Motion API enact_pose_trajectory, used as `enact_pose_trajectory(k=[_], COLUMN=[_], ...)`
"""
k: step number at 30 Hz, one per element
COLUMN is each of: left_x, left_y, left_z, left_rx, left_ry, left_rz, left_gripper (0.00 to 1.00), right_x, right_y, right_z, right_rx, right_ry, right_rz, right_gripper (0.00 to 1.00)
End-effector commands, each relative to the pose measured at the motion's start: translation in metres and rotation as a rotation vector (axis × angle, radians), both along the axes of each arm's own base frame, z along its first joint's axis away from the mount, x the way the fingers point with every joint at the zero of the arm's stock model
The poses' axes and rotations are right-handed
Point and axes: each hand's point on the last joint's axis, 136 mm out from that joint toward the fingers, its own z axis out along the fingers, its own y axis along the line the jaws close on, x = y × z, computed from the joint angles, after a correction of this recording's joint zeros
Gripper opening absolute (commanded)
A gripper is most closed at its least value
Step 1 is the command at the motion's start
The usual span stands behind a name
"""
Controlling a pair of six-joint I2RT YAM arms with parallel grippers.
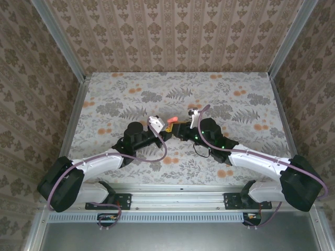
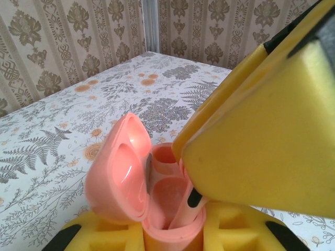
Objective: Insert wireless bluetooth earbuds into charging case
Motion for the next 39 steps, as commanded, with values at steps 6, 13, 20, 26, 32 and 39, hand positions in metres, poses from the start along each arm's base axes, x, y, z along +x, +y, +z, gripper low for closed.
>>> enact_pose_trajectory(k=[6,13,20,26,32,39], left_x=[-0.006,-0.009,-0.008,-0.007,-0.007,-0.006], left_y=[-0.008,-0.011,-0.011,-0.011,-0.011,-0.01], left_z=[0.044,0.043,0.046,0.045,0.046,0.048], left_rx=[-0.08,-0.08,-0.099,-0.101,-0.106,-0.111], left_ry=[-0.108,-0.101,-0.091,-0.091,-0.092,-0.094], left_rz=[-0.06,-0.077,-0.069,-0.064,-0.062,-0.056], left_gripper=[0.16,0.16,0.16,0.16,0.16,0.16], right_x=[0.001,0.003,0.005,0.005,0.005,0.006], right_y=[-0.003,-0.002,-0.001,-0.001,0.0,-0.001], right_z=[-0.007,-0.004,-0.004,-0.001,0.011,0.019], right_rx=[-0.045,-0.04,-0.043,-0.033,-0.024,-0.001], right_ry=[0.02,0.019,0.024,0.022,0.005,-0.003], right_rz=[-0.005,-0.007,-0.009,-0.009,0.0,0.002], right_gripper=[0.33,0.36,0.36,0.38,0.42,0.43])
